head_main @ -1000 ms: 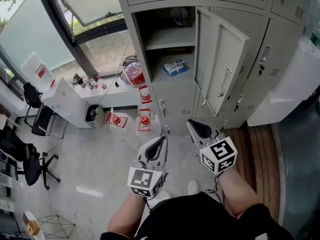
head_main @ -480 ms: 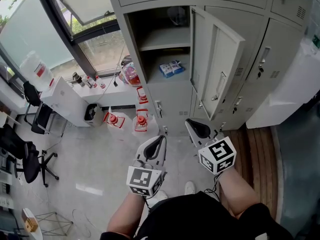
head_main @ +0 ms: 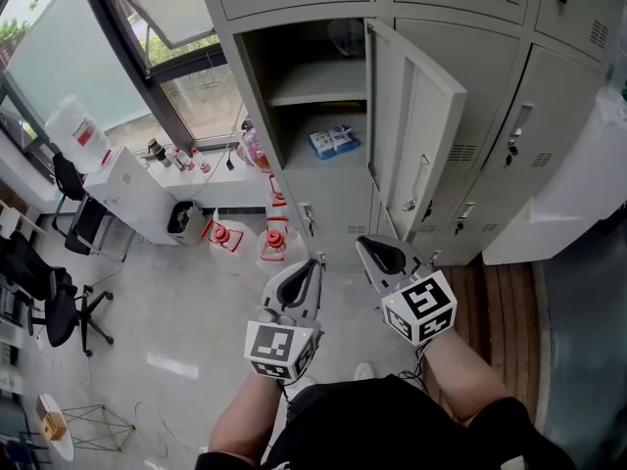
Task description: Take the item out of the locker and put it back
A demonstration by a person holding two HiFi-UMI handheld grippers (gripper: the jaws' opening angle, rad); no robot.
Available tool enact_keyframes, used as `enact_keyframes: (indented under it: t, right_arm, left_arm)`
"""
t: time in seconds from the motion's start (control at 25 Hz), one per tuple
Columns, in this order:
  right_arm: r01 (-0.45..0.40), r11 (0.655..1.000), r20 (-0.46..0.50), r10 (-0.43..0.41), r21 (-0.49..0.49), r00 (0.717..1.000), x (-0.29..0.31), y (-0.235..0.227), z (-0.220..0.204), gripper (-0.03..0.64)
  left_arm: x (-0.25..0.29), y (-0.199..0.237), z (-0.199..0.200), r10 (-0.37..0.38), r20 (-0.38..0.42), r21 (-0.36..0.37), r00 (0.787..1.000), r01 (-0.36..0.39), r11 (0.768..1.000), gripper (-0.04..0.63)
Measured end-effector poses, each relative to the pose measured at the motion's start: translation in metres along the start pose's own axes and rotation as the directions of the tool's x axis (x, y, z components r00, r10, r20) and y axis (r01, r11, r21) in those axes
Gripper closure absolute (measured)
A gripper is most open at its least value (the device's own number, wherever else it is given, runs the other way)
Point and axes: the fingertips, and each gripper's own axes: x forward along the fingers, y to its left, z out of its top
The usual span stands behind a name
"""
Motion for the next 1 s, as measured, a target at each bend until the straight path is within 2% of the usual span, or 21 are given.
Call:
enact_keyframes:
  t: [0.28,0.64,0.92,0.96,1.0]
  right_arm:
    - [-0.01,1.0,0.003,0.01,-0.006,1.0,-0.001,-0.005,0.0,0.566]
    - [0.01,1.0,0.002,-0.01,0.004,1.0,0.014,-0.008,0.0,0.566]
    - [0.056,0.998,-0.021,-0.056,0.007,0.998,0.043,-0.016,-0.004,0.566]
    - [0.063,0.998,-0.023,-0.063,0.007,0.998,0.048,-0.018,-0.003,0.566]
    - [0.071,0.997,-0.025,-0.071,0.007,0.997,0.053,-0.02,-0.003,0.566]
  left_arm:
    - [0.013,0.003,0.004,0.024,-0.01,0.028,1.0,-0.024,0.999,0.577]
    - [0.036,0.031,0.009,0.024,-0.005,0.063,1.0,-0.024,0.998,0.577]
    - [0.069,0.062,-0.001,-0.028,-0.031,0.069,0.999,0.03,0.997,0.574]
    - [0.075,0.067,-0.001,-0.038,-0.034,0.069,0.999,0.04,0.997,0.567]
    - [0.082,0.072,-0.001,-0.046,-0.036,0.072,0.998,0.048,0.996,0.53]
